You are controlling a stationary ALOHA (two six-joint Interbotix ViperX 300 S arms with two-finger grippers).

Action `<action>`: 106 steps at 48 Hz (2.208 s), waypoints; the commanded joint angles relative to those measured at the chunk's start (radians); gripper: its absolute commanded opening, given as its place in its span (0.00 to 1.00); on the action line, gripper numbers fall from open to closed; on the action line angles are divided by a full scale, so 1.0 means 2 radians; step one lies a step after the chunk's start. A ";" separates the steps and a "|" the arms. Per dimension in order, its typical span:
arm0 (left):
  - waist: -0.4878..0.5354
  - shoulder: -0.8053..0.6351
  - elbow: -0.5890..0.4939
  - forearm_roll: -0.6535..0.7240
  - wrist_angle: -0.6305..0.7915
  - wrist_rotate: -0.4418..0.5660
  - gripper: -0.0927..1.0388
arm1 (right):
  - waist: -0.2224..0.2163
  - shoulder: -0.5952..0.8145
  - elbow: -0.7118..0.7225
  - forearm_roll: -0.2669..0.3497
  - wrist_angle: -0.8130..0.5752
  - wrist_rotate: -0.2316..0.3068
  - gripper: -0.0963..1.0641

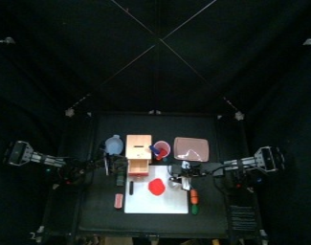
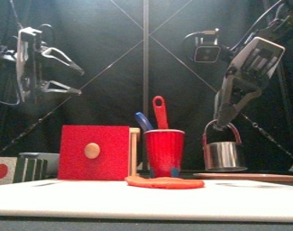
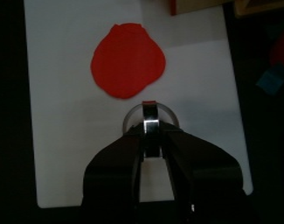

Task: Get the cutter from the drawer then cut the dough then place the extra dough in the bowl
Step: Shut the drawer

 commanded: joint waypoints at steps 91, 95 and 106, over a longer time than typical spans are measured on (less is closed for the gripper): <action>0.338 0.283 -0.324 -0.065 0.343 0.000 0.35 | 0.011 0.286 -0.337 -0.120 -0.015 -0.001 0.35; 0.338 0.285 -0.328 -0.065 0.369 0.000 0.35 | 0.008 0.290 -0.346 -0.127 -0.002 -0.001 0.35; 0.337 0.285 -0.323 -0.065 0.396 0.000 0.35 | -0.014 0.293 -0.360 -0.140 0.013 0.000 0.35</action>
